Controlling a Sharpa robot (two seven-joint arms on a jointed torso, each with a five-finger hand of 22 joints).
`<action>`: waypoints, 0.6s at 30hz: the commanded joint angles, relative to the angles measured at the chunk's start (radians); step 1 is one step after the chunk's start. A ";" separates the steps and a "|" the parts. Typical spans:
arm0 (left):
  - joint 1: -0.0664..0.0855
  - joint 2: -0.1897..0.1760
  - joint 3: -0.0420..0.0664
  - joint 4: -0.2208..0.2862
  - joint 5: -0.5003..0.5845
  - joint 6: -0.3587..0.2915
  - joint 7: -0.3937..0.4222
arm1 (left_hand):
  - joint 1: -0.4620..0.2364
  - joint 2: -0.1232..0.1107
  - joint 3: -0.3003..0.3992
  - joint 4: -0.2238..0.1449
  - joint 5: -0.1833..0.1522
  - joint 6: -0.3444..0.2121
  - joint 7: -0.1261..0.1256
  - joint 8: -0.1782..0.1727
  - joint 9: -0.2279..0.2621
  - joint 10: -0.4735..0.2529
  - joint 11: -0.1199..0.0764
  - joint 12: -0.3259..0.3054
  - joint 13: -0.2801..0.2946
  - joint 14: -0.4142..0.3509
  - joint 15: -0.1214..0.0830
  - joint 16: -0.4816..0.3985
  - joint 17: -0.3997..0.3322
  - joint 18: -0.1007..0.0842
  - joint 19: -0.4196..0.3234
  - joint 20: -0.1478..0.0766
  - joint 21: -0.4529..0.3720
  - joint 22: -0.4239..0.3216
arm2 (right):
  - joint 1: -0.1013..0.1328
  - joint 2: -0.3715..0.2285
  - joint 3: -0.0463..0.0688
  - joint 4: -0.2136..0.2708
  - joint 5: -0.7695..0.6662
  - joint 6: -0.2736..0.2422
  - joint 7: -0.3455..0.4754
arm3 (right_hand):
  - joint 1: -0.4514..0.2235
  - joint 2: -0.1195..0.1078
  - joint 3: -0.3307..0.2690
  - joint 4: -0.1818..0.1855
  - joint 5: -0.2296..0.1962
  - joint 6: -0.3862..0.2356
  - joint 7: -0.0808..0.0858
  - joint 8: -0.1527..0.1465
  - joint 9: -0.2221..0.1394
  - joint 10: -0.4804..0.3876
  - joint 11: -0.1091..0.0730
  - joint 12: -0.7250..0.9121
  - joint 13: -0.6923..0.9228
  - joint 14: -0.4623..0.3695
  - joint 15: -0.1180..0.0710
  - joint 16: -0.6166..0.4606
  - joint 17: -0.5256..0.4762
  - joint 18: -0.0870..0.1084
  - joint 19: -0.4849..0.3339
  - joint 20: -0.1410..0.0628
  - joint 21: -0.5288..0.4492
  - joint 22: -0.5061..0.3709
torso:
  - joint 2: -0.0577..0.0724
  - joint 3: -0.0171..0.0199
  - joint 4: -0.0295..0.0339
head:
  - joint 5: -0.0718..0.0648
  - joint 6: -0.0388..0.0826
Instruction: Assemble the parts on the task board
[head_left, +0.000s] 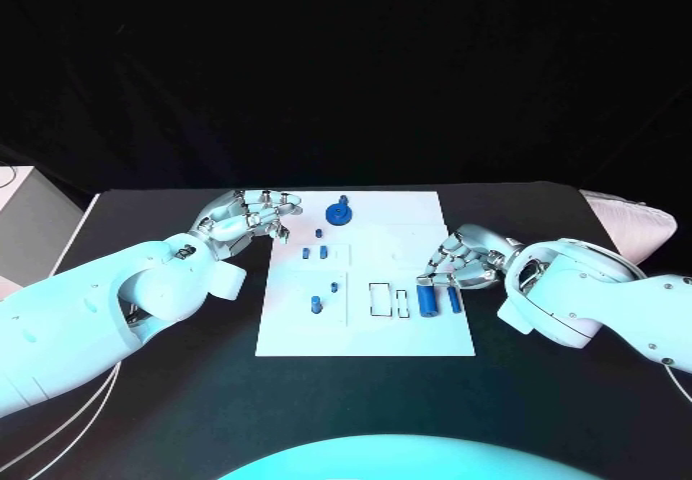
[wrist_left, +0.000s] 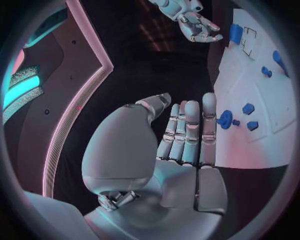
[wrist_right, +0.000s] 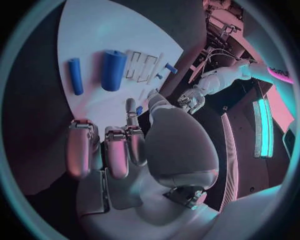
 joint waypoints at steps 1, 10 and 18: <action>-0.006 -0.004 0.001 0.016 0.001 0.004 0.008 | -0.002 0.003 0.000 0.004 0.001 -0.002 0.003 -0.007 -0.001 0.001 0.003 -0.006 0.000 0.002 0.006 -0.002 0.001 0.015 0.007 0.003 -0.006 0.000 | -0.007 -0.014 -0.001 0.021 -0.082 0.039 -0.133 | -0.053 0.008 -0.048 0.001 0.108 0.004 -0.001 0.017 0.016 0.080 -0.012 0.021 0.227 0.090 0.001 0.008 0.193 -0.021 0.048 -0.003 0.019 0.141 | 0.001 0.0000 -0.0017 | -0.005 -0.003; -0.013 -0.010 0.001 0.035 0.001 0.008 0.006 | -0.012 0.003 -0.004 0.011 0.000 -0.001 0.003 -0.007 -0.001 0.001 0.004 -0.006 0.001 0.001 0.007 -0.003 0.001 0.014 0.006 0.004 -0.008 0.000 | -0.027 -0.032 -0.003 0.048 -0.220 0.061 -0.202 | -0.126 0.014 -0.154 0.004 0.144 -0.008 -0.003 0.044 0.042 0.082 -0.013 0.023 0.232 0.096 0.001 0.016 0.223 -0.025 0.053 -0.004 0.040 0.159 | 0.001 -0.0026 0.0036 | -0.013 -0.006; -0.017 -0.011 0.001 0.035 0.007 0.014 0.004 | -0.014 0.004 -0.004 0.013 0.001 0.001 0.002 -0.006 -0.001 0.001 0.004 -0.006 0.001 0.000 0.007 -0.004 0.001 0.014 0.006 0.004 -0.009 -0.001 | -0.057 -0.006 -0.004 0.036 -0.297 0.067 -0.217 | -0.135 0.020 -0.167 0.005 0.151 -0.008 -0.004 0.051 0.048 0.081 -0.014 0.021 0.231 0.096 0.001 0.017 0.226 -0.026 0.054 -0.004 0.045 0.163 | 0.000 -0.0019 0.0015 | -0.006 -0.011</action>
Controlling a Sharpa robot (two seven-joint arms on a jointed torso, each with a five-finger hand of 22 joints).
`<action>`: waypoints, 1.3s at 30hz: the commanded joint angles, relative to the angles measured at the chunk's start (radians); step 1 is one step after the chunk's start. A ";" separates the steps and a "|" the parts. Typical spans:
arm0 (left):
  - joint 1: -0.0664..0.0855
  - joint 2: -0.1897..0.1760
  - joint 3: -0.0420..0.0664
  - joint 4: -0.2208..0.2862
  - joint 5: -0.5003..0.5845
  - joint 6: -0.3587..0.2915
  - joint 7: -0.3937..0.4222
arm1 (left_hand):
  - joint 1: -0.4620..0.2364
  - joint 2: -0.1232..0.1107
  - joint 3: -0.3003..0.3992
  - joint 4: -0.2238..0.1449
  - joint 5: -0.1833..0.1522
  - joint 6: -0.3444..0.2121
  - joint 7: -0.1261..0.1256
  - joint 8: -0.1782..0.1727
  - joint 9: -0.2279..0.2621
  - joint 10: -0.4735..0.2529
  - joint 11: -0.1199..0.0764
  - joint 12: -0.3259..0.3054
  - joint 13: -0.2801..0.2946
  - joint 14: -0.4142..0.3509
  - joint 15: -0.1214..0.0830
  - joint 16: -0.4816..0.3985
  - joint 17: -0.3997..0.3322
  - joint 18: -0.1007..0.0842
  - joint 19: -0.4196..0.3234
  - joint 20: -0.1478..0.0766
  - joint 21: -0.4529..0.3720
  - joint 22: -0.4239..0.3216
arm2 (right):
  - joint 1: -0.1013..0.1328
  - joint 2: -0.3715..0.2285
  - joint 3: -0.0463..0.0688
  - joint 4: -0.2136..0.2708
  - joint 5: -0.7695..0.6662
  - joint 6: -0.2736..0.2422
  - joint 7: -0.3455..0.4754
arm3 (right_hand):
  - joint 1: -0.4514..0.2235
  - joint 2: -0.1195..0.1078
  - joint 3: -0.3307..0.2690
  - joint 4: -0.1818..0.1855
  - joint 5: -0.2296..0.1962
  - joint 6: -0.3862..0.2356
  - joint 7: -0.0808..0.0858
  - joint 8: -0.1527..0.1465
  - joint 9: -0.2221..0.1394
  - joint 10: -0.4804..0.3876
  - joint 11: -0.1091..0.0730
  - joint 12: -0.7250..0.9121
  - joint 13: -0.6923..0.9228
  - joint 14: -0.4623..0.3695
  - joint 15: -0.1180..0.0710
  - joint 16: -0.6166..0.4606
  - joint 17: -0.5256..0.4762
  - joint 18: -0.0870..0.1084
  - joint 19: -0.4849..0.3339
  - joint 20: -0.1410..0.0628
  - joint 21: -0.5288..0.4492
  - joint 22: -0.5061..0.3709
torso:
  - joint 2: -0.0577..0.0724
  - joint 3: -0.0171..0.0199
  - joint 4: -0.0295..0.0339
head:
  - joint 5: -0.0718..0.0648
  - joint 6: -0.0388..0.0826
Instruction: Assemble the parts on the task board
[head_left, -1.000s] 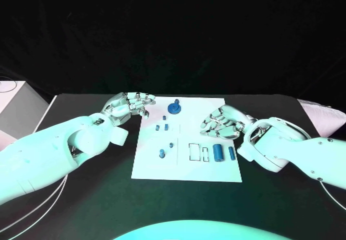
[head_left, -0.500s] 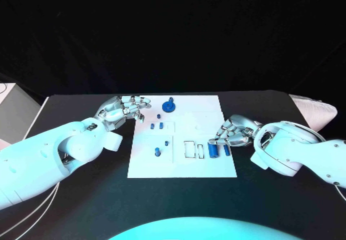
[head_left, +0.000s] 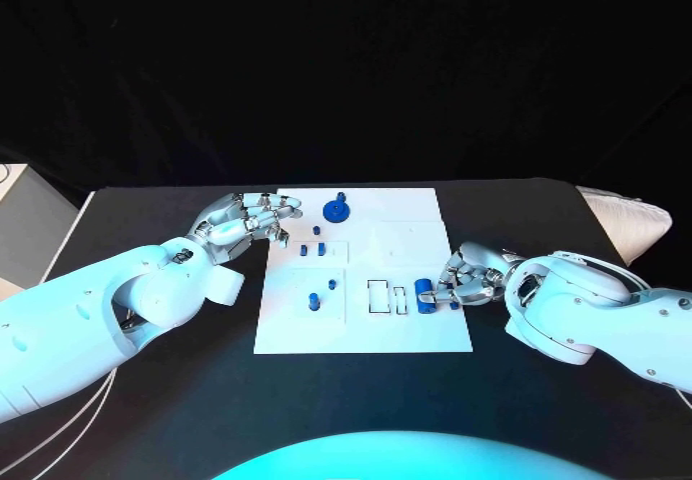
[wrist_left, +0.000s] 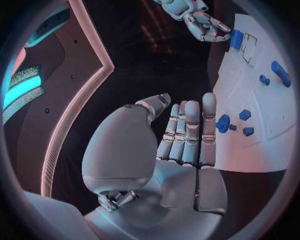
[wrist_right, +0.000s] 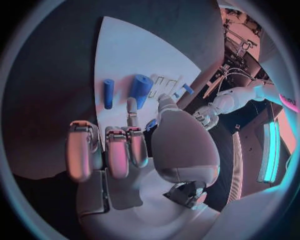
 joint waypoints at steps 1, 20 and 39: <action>-0.002 0.000 0.001 0.003 0.008 0.014 0.004 | -0.010 0.001 -0.002 0.005 0.001 0.002 0.002 -0.002 -0.001 0.001 0.004 -0.006 0.001 0.000 0.007 -0.004 0.001 0.014 0.006 0.004 -0.005 -0.001 | -0.010 0.011 -0.001 -0.006 -0.091 0.026 -0.032 | -0.008 -0.002 -0.008 0.000 0.005 -0.004 0.000 0.004 0.001 0.082 -0.006 0.001 0.231 0.096 0.001 0.004 0.226 -0.015 0.054 -0.005 0.005 0.163 | 0.000 0.0010 -0.0015 | 0.004 -0.003; -0.009 0.001 0.001 -0.001 0.024 0.035 -0.005 | -0.013 0.001 -0.003 0.007 0.000 0.003 0.001 -0.001 -0.001 0.001 0.003 -0.006 0.001 -0.001 0.007 -0.004 0.001 0.014 0.005 0.005 -0.006 -0.001 | -0.039 0.080 -0.001 -0.068 -0.101 0.009 -0.047 | -0.024 0.003 -0.019 0.000 0.005 -0.007 -0.001 0.010 0.007 0.075 -0.007 -0.010 0.222 0.096 0.000 0.004 0.224 -0.015 0.055 -0.005 0.008 0.166 | -0.002 -0.0012 0.0005 | 0.006 -0.014; -0.010 -0.006 0.001 0.000 0.027 0.049 -0.014 | -0.008 0.002 0.000 0.004 0.003 0.003 0.000 -0.002 -0.001 0.000 0.002 -0.007 0.001 -0.003 0.006 -0.006 0.001 0.015 0.005 0.004 -0.008 -0.002 | -0.050 0.105 -0.001 -0.102 -0.028 -0.035 -0.037 | 0.046 0.052 0.013 -0.004 0.187 -0.020 -0.006 0.034 0.028 0.081 -0.011 -0.004 0.231 0.100 -0.003 0.009 0.242 -0.020 0.061 -0.008 0.029 0.184 | -0.005 -0.0024 -0.0023 | 0.010 -0.015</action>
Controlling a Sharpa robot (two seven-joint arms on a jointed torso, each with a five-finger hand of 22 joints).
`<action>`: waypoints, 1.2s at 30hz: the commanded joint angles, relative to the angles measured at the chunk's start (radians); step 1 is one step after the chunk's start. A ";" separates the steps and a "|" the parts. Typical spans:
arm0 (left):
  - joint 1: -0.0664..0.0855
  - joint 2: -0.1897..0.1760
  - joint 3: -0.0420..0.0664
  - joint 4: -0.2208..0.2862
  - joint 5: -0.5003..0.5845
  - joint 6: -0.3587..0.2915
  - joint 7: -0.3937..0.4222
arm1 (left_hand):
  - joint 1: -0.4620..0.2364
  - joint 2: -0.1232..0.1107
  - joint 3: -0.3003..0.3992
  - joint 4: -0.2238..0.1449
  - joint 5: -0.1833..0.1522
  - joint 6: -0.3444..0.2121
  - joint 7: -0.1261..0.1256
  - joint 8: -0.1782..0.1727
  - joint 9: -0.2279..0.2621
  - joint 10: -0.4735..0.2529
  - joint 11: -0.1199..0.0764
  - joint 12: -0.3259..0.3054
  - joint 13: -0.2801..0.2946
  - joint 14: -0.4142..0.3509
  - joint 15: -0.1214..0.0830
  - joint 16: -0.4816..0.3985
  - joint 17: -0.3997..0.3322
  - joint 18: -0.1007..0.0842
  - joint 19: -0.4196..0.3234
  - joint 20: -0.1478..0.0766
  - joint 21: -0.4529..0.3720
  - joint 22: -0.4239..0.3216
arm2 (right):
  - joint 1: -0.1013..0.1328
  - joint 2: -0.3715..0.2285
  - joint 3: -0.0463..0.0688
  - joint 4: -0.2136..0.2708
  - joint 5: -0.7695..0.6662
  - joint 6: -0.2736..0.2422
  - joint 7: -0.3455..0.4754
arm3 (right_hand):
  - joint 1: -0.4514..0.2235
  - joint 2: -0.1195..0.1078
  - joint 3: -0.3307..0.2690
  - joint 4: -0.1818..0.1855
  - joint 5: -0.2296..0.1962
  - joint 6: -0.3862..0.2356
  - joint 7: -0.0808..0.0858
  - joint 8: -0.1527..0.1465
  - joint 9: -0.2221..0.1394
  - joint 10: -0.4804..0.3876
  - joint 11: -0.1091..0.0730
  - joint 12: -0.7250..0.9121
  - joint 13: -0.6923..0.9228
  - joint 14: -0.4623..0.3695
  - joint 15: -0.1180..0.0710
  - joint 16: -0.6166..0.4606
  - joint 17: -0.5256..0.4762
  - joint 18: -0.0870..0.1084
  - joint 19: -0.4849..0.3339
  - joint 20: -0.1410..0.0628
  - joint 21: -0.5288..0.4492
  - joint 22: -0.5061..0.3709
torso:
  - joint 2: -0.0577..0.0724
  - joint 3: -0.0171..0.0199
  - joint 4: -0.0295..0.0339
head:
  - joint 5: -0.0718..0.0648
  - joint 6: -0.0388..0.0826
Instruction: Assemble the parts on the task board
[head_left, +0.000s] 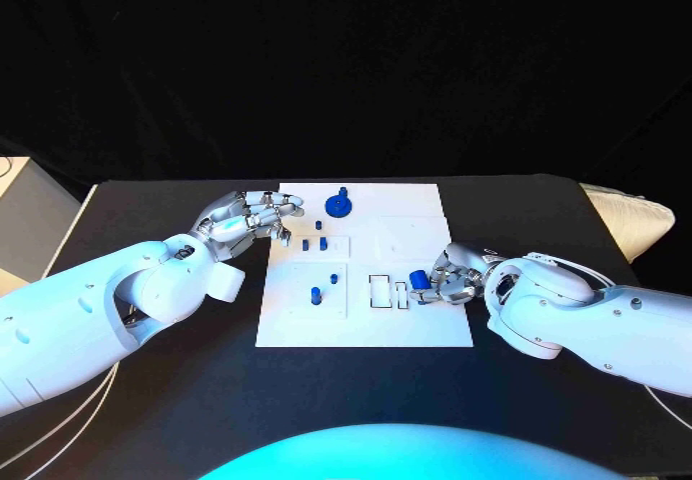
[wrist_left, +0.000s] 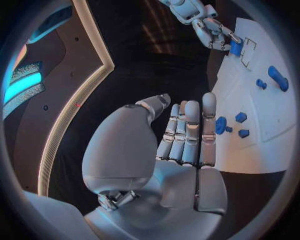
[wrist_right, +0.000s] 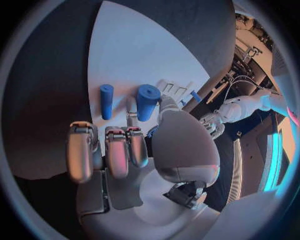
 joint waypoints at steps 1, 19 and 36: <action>-0.001 0.000 0.001 0.003 0.008 0.025 -0.001 | -0.004 -0.002 0.003 0.002 0.003 0.003 0.000 -0.002 -0.001 0.000 0.002 -0.007 0.001 -0.003 0.006 -0.006 0.001 0.015 0.005 0.004 -0.004 -0.001 | -0.008 -0.002 -0.006 0.000 0.043 -0.033 -0.005 | 0.021 0.017 0.011 0.001 0.036 0.002 -0.010 0.008 -0.006 0.085 -0.008 0.006 0.233 0.101 -0.004 0.005 0.248 -0.021 0.063 -0.009 0.014 0.188 | -0.002 0.0000 0.0004 | 0.000 0.001; -0.001 0.001 0.001 -0.002 0.005 0.030 -0.008 | -0.003 -0.002 0.003 0.001 0.003 0.004 0.000 -0.002 -0.001 0.000 0.002 -0.007 0.001 -0.003 0.006 -0.006 0.001 0.015 0.005 0.004 -0.004 -0.001 | 0.022 -0.050 0.000 0.101 0.243 -0.149 0.036 | 0.061 0.011 0.069 -0.002 0.105 0.006 -0.016 0.011 -0.005 0.091 -0.014 0.015 0.241 0.104 -0.009 0.010 0.263 -0.028 0.073 -0.013 0.045 0.208 | -0.004 -0.0002 -0.0010 | 0.002 0.011; -0.001 0.008 0.001 -0.004 0.005 0.041 -0.014 | -0.003 -0.001 0.004 0.002 0.003 0.004 0.001 -0.002 -0.002 0.000 0.003 -0.007 0.001 -0.004 0.006 -0.007 0.001 0.015 0.005 0.004 -0.005 -0.001 | 0.032 0.032 -0.003 0.072 0.275 -0.038 0.052 | 0.028 -0.007 0.077 0.001 0.062 0.009 -0.013 0.012 -0.005 0.090 -0.011 0.011 0.240 0.104 -0.006 0.010 0.263 -0.029 0.074 -0.012 0.050 0.212 | -0.001 -0.0002 0.0002 | 0.005 0.007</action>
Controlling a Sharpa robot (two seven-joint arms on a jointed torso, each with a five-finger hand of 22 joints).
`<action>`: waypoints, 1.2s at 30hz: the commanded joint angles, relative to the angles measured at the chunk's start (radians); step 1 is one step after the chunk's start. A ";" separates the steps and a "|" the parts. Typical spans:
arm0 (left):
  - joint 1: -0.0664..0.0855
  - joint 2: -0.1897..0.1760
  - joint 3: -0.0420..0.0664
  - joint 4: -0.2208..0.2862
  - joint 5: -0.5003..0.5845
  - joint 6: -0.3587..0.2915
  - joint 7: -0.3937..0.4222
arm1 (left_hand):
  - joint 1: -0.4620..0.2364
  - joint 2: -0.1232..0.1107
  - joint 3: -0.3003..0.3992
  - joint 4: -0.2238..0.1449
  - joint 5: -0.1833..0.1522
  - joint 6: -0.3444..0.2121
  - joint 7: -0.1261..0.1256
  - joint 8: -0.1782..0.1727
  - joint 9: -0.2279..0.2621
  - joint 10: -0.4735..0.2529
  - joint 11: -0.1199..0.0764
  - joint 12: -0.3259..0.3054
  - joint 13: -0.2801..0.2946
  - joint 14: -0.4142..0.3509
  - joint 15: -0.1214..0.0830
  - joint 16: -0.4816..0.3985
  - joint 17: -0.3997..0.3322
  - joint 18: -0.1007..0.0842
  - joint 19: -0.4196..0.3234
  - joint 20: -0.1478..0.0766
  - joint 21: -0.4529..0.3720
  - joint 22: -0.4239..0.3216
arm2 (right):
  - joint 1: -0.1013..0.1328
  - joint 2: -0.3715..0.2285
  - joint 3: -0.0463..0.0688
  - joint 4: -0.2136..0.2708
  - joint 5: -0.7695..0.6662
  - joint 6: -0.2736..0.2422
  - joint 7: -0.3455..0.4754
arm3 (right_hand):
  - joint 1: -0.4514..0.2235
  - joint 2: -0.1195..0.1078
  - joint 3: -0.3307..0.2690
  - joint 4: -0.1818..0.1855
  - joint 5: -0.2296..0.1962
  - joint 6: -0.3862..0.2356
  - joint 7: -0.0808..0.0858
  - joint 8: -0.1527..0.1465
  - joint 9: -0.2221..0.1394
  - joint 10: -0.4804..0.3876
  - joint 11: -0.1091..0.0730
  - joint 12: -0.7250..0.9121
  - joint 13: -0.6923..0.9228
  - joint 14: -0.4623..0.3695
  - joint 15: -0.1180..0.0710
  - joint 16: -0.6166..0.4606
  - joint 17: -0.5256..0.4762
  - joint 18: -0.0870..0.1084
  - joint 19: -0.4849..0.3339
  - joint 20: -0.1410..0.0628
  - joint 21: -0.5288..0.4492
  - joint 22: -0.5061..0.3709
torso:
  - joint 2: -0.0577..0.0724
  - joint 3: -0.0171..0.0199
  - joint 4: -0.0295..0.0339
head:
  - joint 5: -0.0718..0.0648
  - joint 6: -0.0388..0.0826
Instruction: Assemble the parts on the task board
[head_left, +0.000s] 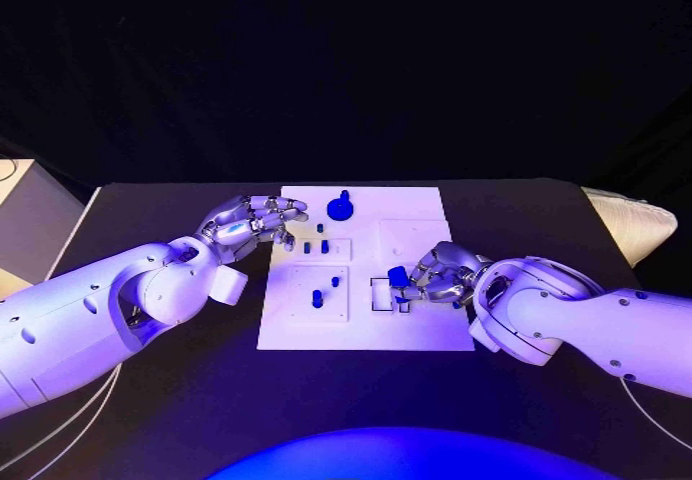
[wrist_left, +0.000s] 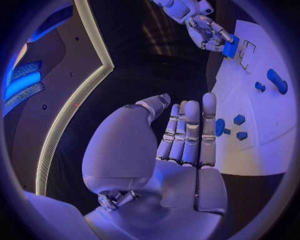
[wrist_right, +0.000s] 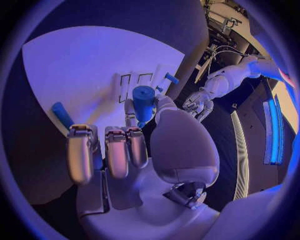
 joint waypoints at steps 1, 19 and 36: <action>-0.001 0.003 0.001 0.002 0.004 0.023 0.001 | -0.003 -0.001 0.004 0.002 0.003 0.004 0.001 -0.002 -0.002 0.000 0.003 -0.007 0.001 -0.004 0.006 -0.007 0.001 0.015 0.005 0.004 -0.005 -0.002 | -0.002 0.017 -0.001 -0.012 0.003 0.062 0.010 | -0.011 -0.006 0.010 0.001 -0.016 0.012 -0.003 0.004 -0.001 0.086 -0.001 0.003 0.240 0.104 -0.006 0.004 0.263 -0.016 0.074 -0.004 0.003 0.211 | 0.001 -0.0012 0.0012 | -0.003 0.000; -0.001 0.002 0.001 0.004 0.004 0.023 -0.003 | -0.005 0.000 0.004 0.004 0.002 0.004 0.001 -0.002 -0.002 0.001 0.003 -0.006 0.002 -0.004 0.006 -0.007 0.001 0.015 0.005 0.004 -0.006 -0.002 | -0.004 0.065 -0.003 -0.064 -0.033 0.090 -0.025 | -0.039 -0.020 0.005 0.002 -0.037 0.013 -0.002 0.007 0.001 0.084 0.000 -0.002 0.237 0.104 -0.005 0.004 0.263 -0.016 0.074 -0.003 0.004 0.213 | -0.002 -0.0028 -0.0002 | 0.008 -0.007; -0.001 0.000 0.001 0.006 0.004 0.020 -0.002 | -0.006 0.001 0.004 0.005 0.002 0.004 0.001 -0.003 -0.002 0.002 0.003 -0.006 0.002 -0.004 0.006 -0.007 0.001 0.014 0.005 0.004 -0.006 -0.002 | -0.004 0.090 -0.003 -0.088 -0.052 0.084 -0.028 | -0.046 -0.019 0.004 0.001 -0.044 0.013 -0.002 0.008 0.002 0.083 0.000 -0.004 0.236 0.104 -0.005 0.004 0.263 -0.017 0.074 -0.003 0.005 0.213 | -0.002 -0.0025 0.0000 | 0.011 -0.005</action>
